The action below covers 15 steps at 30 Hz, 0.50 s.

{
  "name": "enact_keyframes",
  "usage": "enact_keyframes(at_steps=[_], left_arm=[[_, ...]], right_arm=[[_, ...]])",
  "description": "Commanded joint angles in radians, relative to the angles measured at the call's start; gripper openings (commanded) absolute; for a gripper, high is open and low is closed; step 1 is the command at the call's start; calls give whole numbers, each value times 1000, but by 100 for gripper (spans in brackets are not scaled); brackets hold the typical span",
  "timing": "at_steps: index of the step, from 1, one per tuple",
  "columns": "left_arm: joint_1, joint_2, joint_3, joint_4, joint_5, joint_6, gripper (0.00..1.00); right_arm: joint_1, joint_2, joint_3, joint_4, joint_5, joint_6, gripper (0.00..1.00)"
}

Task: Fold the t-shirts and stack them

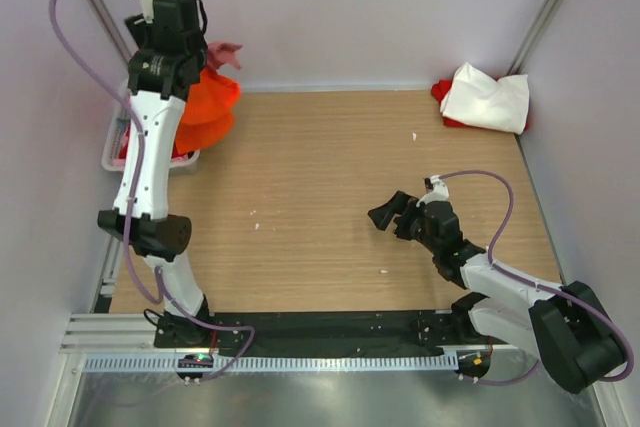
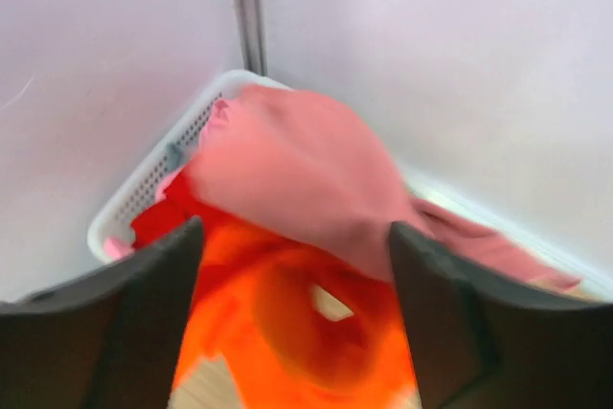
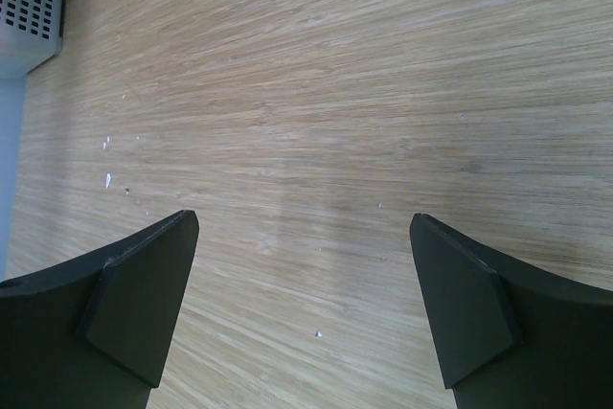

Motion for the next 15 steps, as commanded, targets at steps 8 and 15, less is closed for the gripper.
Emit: enact_keyframes(at_steps=[8, 15], left_arm=[[163, -198, -381, -15, 20, -39, 95], [173, -200, -605, 129, 341, -38, 91]], right_arm=[[6, 5, 42, 32, 25, 2, 99], [6, 12, 45, 33, 26, 3, 99]])
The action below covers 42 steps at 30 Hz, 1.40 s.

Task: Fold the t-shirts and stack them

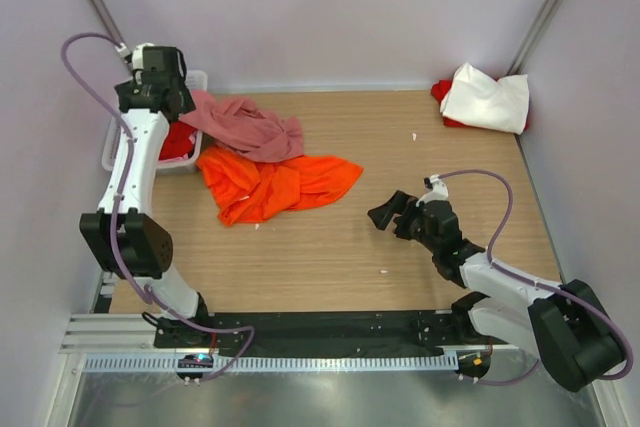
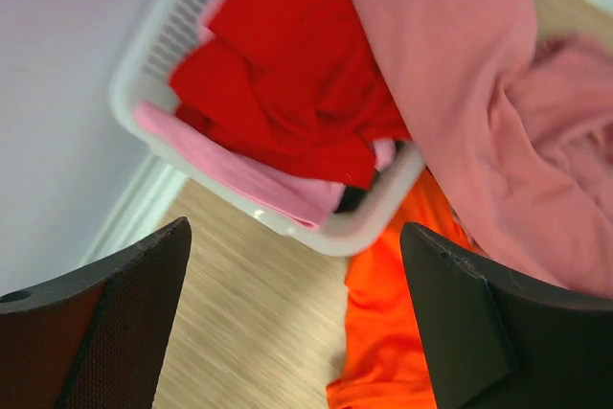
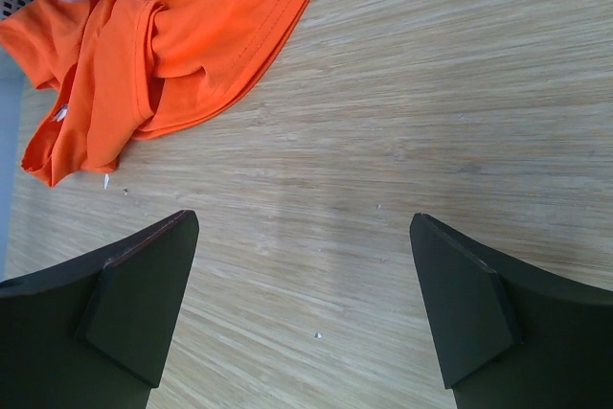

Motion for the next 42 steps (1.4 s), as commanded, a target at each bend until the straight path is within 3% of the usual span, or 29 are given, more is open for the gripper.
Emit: enact_keyframes(at_steps=[1, 8, 11, 15, 22, 24, 25, 26, 27, 30, 34, 35, 37, 38, 41, 42], left_arm=[[-28, 12, -40, 86, 208, -21, 90], [-163, 103, -101, -43, 192, -158, 89], [-232, 37, -291, -17, 187, -230, 96], [-281, -17, -537, 61, 294, -267, 100], [-319, 97, -625, 110, 267, -251, 100], [-324, 144, -623, 126, 293, -251, 90], [-325, 157, -623, 142, 320, -251, 64], [-327, 176, -608, 141, 331, -239, 46], [-328, 174, -597, 133, 345, -233, 2], [-335, 44, -562, 120, 351, -230, 0], [-333, -101, -273, -86, 195, -209, 0], [-321, -107, -78, -126, 135, -196, 0], [-299, -71, 155, -251, 118, -172, 0], [-283, -51, 390, -282, 107, -163, 0], [-247, 35, 748, -312, -15, -103, 0], [-227, 45, 778, -246, -35, -78, 0]], right_arm=[[6, 6, 41, 34, 26, 3, 99], [6, 10, 44, 34, 27, 3, 99], [6, 12, 44, 34, 27, 1, 99], [6, 13, 45, 33, 24, 3, 99], [6, 9, 44, 31, 27, 3, 99], [6, 9, 45, 31, 27, 3, 99], [6, 10, 44, 30, 27, 3, 99], [6, 12, 45, 31, 27, 3, 99], [6, 10, 45, 30, 26, 3, 99], [6, 9, 45, 30, 26, 4, 99], [6, 13, 47, 30, 24, 3, 99], [6, 13, 47, 30, 26, 3, 99], [6, 13, 47, 31, 26, 4, 99], [5, 12, 47, 30, 26, 3, 99], [6, 13, 45, 30, 27, 3, 99], [6, 12, 45, 30, 24, 4, 99]])
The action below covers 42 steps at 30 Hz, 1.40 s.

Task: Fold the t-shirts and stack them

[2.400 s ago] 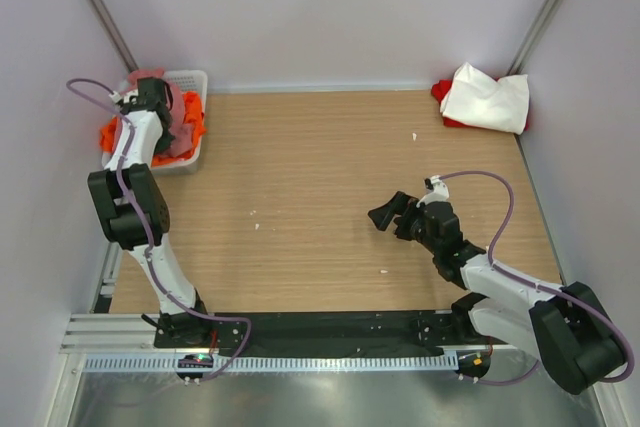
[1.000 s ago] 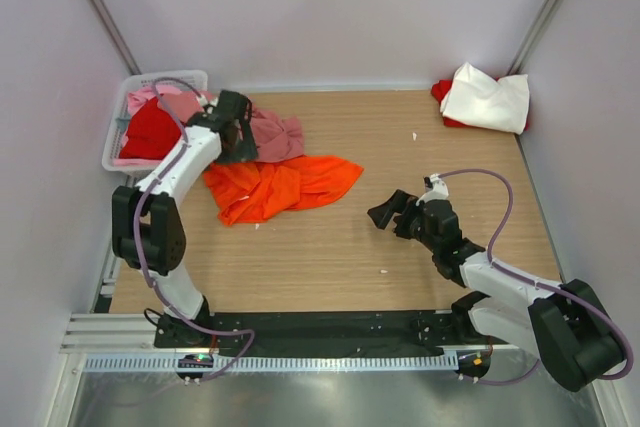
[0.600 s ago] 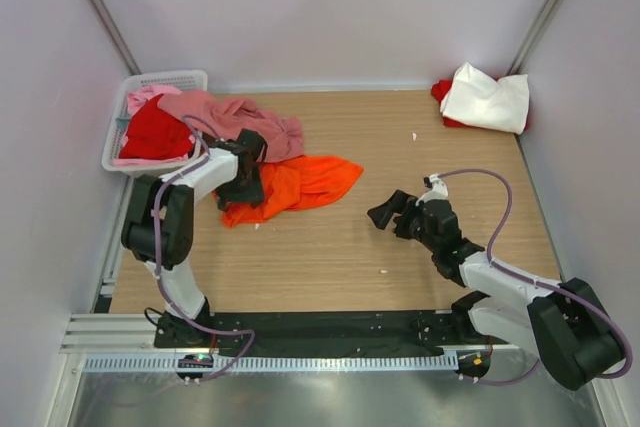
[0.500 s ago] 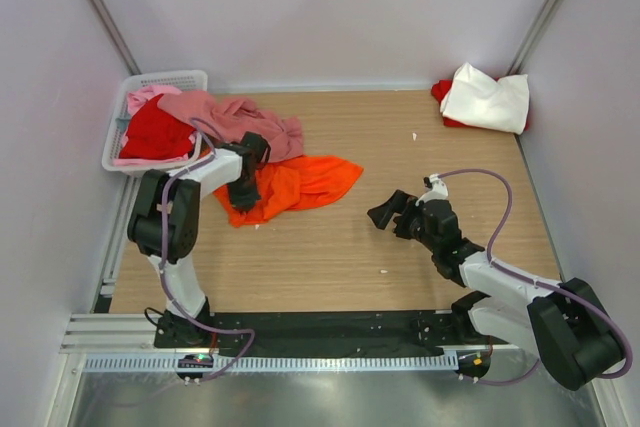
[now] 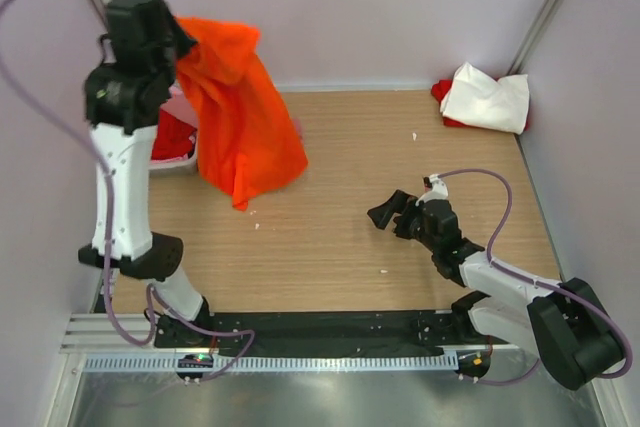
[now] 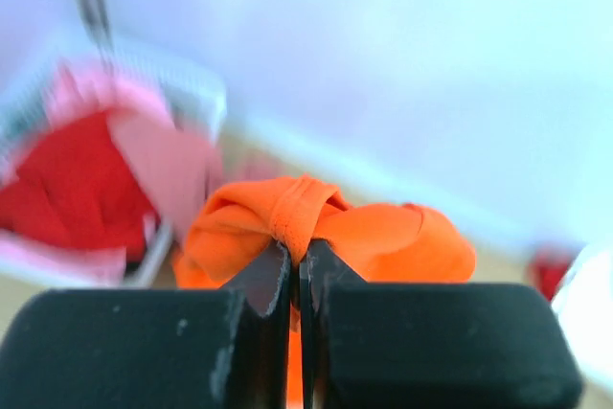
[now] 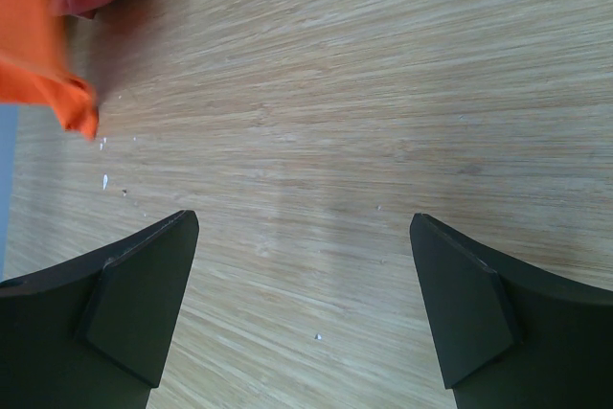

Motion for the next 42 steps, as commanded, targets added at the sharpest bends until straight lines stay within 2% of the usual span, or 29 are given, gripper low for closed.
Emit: enact_keyframes(at_steps=[1, 4, 6, 7, 8, 9, 11, 14, 18, 21, 25, 27, 28, 29, 31, 32, 34, 35, 38, 40, 41, 42], left_arm=[[74, -22, 186, -16, -156, 87, 0], [145, -38, 82, 201, -213, 168, 0], [151, -12, 122, 318, -285, 228, 1], [151, 7, 166, 369, -340, 328, 2], [151, 27, 172, 432, -368, 375, 4], [151, 38, 176, 563, -398, 431, 4], [155, 68, 162, 685, -455, 562, 5], [195, 104, 176, 742, -439, 530, 9], [211, 217, 218, 859, -422, 584, 11], [249, 280, 223, 858, -379, 521, 19], [281, 378, 148, 862, -347, 524, 23], [281, 424, 111, 842, -366, 530, 30], [322, 482, 84, 825, -370, 495, 34], [333, 514, 87, 748, -367, 472, 46], [361, 567, 93, 665, -336, 386, 63], [366, 611, 108, 562, -307, 359, 85], [369, 639, 168, 453, -259, 296, 95], [369, 619, 165, 372, -239, 268, 97], [367, 520, 49, 272, -145, 124, 100], [358, 357, -173, 262, -117, 52, 100], [355, 301, -267, 294, -60, 36, 100], [340, 171, -454, 316, -46, 7, 100]], right_arm=[[6, 2, 38, 33, 23, 2, 99], [6, 5, 38, 31, 19, 2, 99], [5, 5, 39, 31, 19, 1, 99], [6, 5, 39, 31, 19, 2, 99], [5, 5, 39, 33, 19, 2, 99], [6, 5, 38, 33, 19, 1, 99], [6, 8, 38, 34, 22, 2, 99], [6, 1, 35, 36, 28, 7, 99], [6, -8, 27, 36, 30, 7, 99], [6, -13, 26, 38, 30, 10, 99], [5, -8, 26, 42, 31, 12, 99], [5, -10, 24, 45, 31, 13, 99], [6, -10, 24, 44, 31, 13, 99], [5, -11, 23, 45, 31, 13, 99], [6, -11, 23, 44, 31, 15, 99], [6, -13, 23, 44, 31, 13, 99], [5, -10, 24, 44, 31, 15, 99], [5, -11, 24, 44, 33, 15, 99], [6, -11, 24, 44, 31, 15, 99], [5, -11, 24, 44, 31, 16, 99], [6, -13, 23, 44, 31, 16, 99], [6, -13, 23, 45, 31, 16, 99]])
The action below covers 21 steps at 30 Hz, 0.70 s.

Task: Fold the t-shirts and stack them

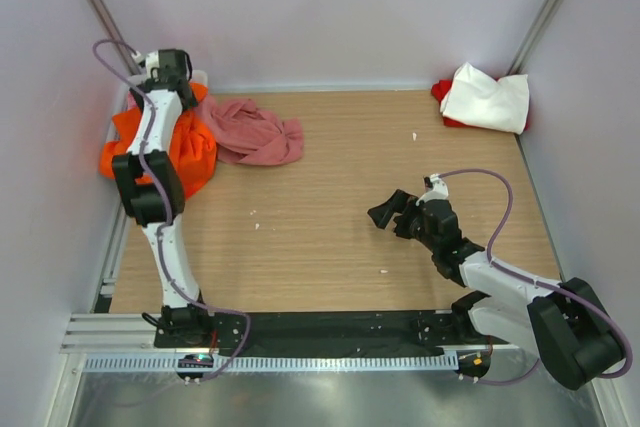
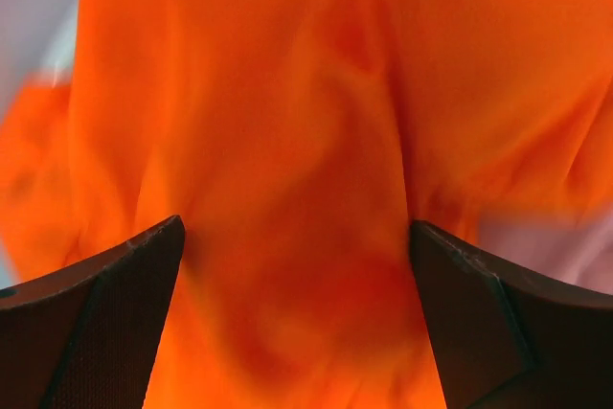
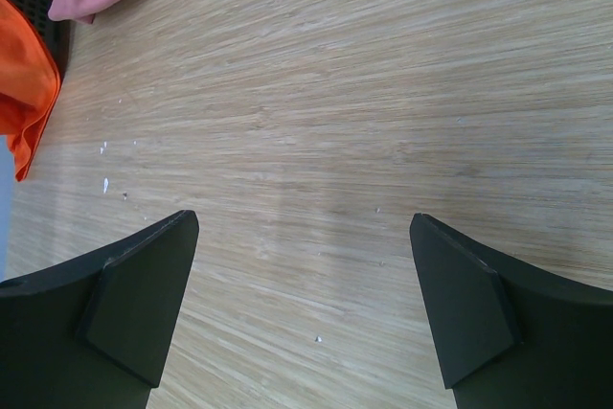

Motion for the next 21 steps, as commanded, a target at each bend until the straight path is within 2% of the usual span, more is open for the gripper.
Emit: enact_keyframes(at_steps=[1, 3, 4, 6, 8, 13, 17, 21], left_arm=[[-41, -411, -306, 3, 108, -162, 100], [-73, -523, -477, 120, 101, -114, 100], [-172, -590, -578, 146, 76, -88, 100], [-283, -608, -613, 171, 49, -41, 100], [-320, -565, -593, 145, 61, -45, 100], [-340, -348, -438, 12, 220, -128, 100], [-363, -168, -366, 8, 297, -132, 100], [-383, -33, -220, -48, 351, -132, 100]], right_arm=[[6, -14, 21, 42, 24, 10, 99], [5, -16, 21, 45, 24, 10, 99], [6, -14, 21, 43, 24, 9, 99], [5, -13, 23, 43, 24, 10, 99], [6, -16, 21, 43, 24, 9, 99], [6, -20, 21, 43, 24, 10, 99], [5, -20, 19, 42, 24, 7, 99], [5, -19, 21, 43, 24, 9, 99]])
